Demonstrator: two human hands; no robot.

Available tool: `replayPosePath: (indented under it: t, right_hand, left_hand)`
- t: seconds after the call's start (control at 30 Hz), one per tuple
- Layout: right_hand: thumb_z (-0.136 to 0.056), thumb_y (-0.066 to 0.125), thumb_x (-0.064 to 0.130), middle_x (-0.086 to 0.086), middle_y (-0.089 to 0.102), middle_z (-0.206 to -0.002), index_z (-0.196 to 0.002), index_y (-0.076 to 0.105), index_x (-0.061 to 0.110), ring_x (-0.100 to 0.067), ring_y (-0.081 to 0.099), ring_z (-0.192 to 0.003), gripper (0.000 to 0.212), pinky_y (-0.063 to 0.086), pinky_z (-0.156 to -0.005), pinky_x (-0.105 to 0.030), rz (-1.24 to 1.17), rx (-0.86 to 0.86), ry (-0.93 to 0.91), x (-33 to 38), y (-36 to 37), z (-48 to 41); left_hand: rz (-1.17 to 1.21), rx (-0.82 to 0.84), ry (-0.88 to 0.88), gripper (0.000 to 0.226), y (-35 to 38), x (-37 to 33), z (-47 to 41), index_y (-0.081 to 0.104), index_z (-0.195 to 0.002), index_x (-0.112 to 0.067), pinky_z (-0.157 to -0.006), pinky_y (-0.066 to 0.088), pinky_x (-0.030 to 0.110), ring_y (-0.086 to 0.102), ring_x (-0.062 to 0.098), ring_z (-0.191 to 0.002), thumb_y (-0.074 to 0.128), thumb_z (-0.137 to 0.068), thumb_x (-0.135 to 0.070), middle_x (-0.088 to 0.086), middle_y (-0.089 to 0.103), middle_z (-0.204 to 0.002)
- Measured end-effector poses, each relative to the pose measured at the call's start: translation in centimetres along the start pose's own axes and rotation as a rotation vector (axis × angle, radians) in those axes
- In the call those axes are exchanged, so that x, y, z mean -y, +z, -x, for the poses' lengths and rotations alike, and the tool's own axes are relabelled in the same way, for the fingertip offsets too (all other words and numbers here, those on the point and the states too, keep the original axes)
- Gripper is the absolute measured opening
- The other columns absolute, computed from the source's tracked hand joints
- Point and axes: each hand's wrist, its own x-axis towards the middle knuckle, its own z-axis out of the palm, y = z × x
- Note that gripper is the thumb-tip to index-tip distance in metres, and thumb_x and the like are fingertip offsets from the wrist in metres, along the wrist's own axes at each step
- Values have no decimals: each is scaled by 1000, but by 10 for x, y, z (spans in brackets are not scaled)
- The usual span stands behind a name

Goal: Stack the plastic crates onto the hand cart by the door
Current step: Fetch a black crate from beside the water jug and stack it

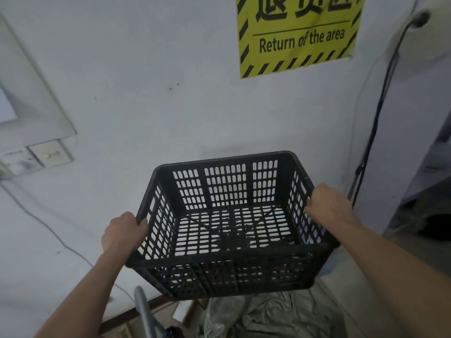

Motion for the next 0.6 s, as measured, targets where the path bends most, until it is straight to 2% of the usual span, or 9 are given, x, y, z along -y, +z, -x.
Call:
replayPosePath:
  t: [0.1, 0.2, 0.3, 0.4, 0.6]
  right_hand:
    - [-93, 64, 28, -2, 50, -72, -93, 46, 10, -12, 46, -57, 25, 30, -47, -27, -3, -2, -37, 9, -2, 2]
    - [-93, 65, 26, -3, 53, -75, -94, 48, 9, -14, 51, -59, 24, 34, -49, -28, -37, 16, -102, 23, -1, 5]
    - [-94, 64, 27, -3, 50, -74, -95, 47, 8, -14, 48, -57, 26, 31, -47, -27, -58, 33, -146, 44, 0, 9]
    - [-92, 66, 29, -6, 53, -73, -93, 48, 7, -19, 51, -58, 28, 38, -51, -29, -59, 35, -216, 72, 3, 15]
    - [-93, 63, 30, -8, 53, -72, -93, 50, 5, -23, 50, -57, 28, 36, -51, -30, -117, 55, -382, 141, 12, 41]
  left_hand:
    - [-15, -32, -34, 30, -16, 12, 10, 53, -72, -8, -54, 47, 32, 57, 27, -58, 54, -88, -33, 10, 59, -67]
    - [-35, -62, -72, 31, -38, 27, 19, 54, -71, -7, -55, 45, 31, 56, 27, -59, 53, -88, -33, 10, 59, -67]
    - [-70, -95, -114, 30, -66, 44, 26, 56, -72, -9, -58, 49, 32, 57, 28, -60, 54, -88, -34, 9, 59, -68]
    - [-87, -126, -175, 29, -101, 67, 41, 56, -73, -9, -63, 55, 36, 59, 29, -63, 54, -88, -34, 9, 60, -69]
    - [-98, -194, -343, 30, -144, 129, 93, 57, -76, -8, -56, 51, 32, 59, 25, -59, 54, -93, -32, 8, 59, -68]
